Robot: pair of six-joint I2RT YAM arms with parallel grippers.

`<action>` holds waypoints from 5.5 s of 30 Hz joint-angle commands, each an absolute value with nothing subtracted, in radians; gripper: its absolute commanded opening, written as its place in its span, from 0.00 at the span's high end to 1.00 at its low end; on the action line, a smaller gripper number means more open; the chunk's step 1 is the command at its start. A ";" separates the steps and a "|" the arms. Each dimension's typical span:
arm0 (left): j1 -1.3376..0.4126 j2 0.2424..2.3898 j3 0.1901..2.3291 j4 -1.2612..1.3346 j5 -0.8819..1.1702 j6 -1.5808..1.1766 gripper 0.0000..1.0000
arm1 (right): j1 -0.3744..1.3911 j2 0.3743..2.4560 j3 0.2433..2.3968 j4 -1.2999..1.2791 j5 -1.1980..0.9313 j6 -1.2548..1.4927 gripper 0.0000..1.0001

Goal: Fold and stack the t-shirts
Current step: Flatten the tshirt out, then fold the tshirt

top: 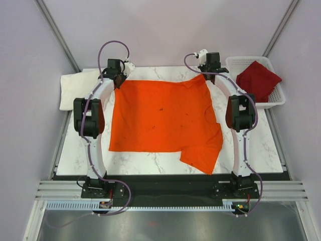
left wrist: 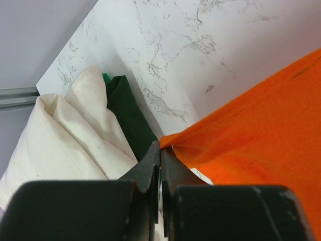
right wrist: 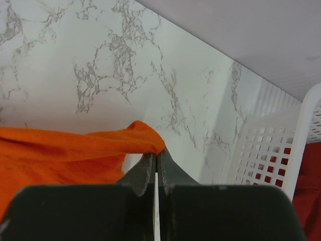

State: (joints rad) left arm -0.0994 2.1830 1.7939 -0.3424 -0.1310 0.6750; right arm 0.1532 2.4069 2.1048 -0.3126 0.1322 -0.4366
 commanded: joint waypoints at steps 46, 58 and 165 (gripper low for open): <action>-0.112 1.901 1.551 -0.428 -0.141 0.733 0.98 | 0.003 2.507 2.174 -0.627 -0.480 -0.245 0.67; -0.112 1.901 1.559 -0.425 -0.117 0.707 0.98 | 0.003 2.238 2.091 -0.560 -0.241 -0.356 1.00; -0.170 1.930 1.502 -0.508 -0.020 0.574 0.98 | 0.080 2.580 2.391 -0.425 -0.336 -0.189 0.47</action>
State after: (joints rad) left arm -0.1715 1.9854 1.4998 -0.5003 -0.0257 0.5907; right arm 0.0784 2.5523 2.3104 -0.4278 -0.3492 -0.1978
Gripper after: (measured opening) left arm 0.029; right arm 0.529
